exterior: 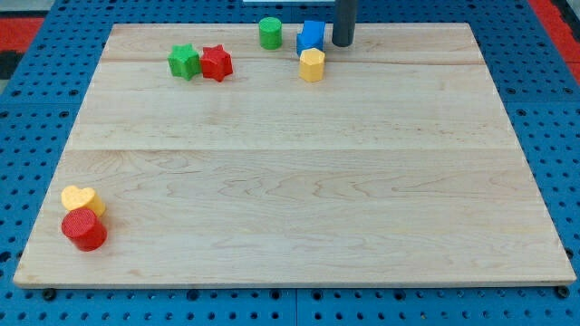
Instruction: Move the blue triangle below the blue cube
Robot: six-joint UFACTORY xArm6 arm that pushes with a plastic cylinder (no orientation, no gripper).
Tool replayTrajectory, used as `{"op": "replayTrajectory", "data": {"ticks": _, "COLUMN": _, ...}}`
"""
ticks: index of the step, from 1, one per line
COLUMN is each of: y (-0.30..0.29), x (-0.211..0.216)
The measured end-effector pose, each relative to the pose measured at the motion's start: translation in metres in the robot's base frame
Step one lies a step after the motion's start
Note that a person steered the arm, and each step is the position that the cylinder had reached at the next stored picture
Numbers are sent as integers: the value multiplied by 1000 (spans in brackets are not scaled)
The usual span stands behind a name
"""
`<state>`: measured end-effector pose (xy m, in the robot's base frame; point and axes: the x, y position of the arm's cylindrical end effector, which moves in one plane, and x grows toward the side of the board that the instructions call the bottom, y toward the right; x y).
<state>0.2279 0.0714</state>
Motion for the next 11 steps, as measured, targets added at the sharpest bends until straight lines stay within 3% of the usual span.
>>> {"op": "replayTrajectory", "data": {"ticks": 4, "y": -27, "x": -3}}
{"op": "replayTrajectory", "data": {"ticks": 6, "y": 25, "x": 28}}
{"op": "replayTrajectory", "data": {"ticks": 10, "y": -35, "x": 26}}
{"op": "replayTrajectory", "data": {"ticks": 11, "y": -9, "x": 26}}
